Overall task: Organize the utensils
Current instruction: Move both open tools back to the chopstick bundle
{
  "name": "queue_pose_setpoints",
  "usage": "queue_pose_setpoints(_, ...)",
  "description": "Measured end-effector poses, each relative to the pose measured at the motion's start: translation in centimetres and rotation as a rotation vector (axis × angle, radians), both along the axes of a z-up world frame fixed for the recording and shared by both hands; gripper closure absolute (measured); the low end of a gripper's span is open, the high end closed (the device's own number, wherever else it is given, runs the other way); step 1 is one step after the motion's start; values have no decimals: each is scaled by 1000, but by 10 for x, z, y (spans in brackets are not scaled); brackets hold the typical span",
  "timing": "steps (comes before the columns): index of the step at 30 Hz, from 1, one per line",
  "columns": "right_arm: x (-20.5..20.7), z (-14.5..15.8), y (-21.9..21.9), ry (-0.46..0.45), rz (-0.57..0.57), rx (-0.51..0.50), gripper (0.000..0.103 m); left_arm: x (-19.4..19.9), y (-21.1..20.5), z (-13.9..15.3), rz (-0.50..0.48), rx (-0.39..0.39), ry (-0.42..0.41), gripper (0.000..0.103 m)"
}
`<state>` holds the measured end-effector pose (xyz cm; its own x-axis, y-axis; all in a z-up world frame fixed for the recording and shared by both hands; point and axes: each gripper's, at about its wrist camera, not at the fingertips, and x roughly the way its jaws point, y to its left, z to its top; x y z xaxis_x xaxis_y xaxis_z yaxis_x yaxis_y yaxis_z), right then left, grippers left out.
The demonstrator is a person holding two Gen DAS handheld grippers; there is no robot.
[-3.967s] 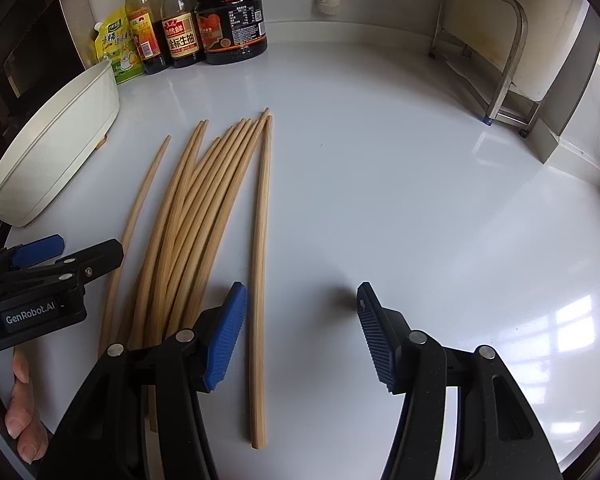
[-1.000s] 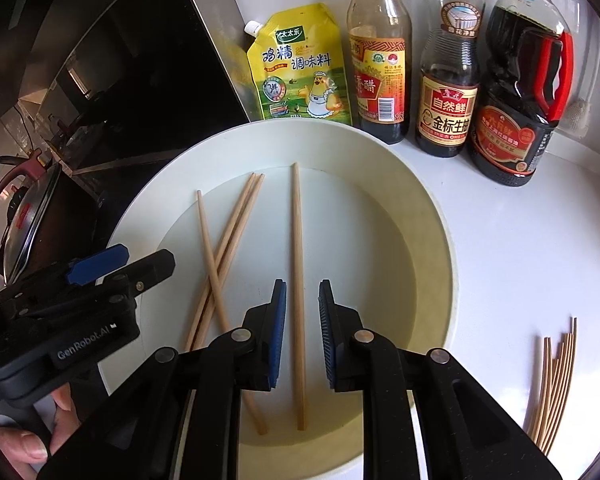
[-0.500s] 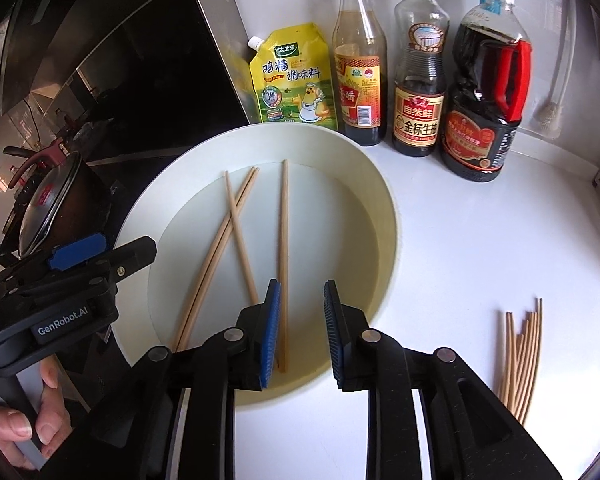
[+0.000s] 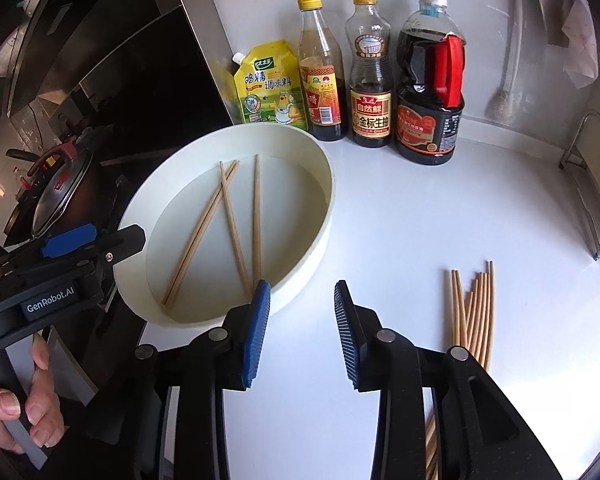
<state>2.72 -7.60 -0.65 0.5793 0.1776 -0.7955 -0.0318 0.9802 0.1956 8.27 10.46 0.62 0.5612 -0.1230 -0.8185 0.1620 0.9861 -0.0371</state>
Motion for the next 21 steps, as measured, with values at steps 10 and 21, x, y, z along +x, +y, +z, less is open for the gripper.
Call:
queue_pose_setpoints(10, -43, 1, -47, -5, -66, -3, 65, -31, -41, 0, -52, -7, 10, 23)
queue_pose_setpoints(21, -91, -22, -115, 38, -183, -20, 55, -64, -100, -18, -135, -16, 45, 14)
